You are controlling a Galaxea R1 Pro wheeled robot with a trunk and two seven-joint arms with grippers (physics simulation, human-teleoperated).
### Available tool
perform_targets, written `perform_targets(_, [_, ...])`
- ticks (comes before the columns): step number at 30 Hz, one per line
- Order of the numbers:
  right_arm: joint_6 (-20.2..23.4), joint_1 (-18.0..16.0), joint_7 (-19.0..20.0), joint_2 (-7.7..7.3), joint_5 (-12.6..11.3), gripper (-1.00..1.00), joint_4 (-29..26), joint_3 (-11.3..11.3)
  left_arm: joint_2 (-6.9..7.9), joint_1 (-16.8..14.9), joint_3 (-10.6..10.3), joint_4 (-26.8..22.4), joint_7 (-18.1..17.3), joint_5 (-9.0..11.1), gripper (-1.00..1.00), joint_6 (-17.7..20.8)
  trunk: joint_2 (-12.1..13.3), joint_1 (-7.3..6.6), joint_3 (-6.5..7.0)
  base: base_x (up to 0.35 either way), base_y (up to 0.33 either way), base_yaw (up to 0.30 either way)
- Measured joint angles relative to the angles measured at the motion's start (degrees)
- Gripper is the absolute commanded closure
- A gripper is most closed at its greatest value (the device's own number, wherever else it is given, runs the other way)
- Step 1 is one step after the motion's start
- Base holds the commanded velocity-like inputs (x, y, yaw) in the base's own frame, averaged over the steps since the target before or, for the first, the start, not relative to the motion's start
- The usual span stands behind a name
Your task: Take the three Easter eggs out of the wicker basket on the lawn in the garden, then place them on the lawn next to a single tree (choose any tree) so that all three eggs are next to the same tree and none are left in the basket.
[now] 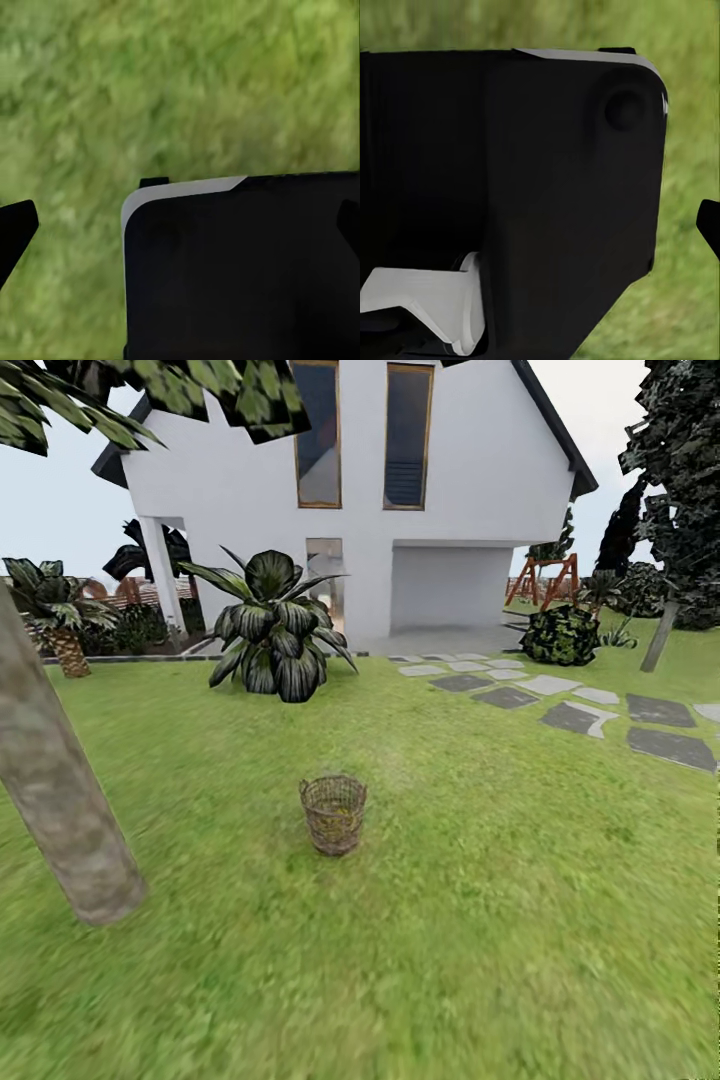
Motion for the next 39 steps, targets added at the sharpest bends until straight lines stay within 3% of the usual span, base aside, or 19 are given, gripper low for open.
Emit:
perform_targets(17, [0.0, 0.0, 0.0, -0.07, 0.0, -1.00, 0.2, 0.0, 0.00, 0.0, 0.0, -0.1, -0.1, 0.0, -1.00, 0.0, 0.0, -0.01, -0.08, 0.318, 0.039, -0.237])
perform_targets(39, [0.1, 0.0, 0.0, 0.19, 0.2, -1.00, 0.0, 0.5, 0.00, 0.0, 0.0, -0.1, 0.0, 0.0, -1.00, 0.0, 0.0, -0.01, -0.09, 0.332, -0.008, 0.019])
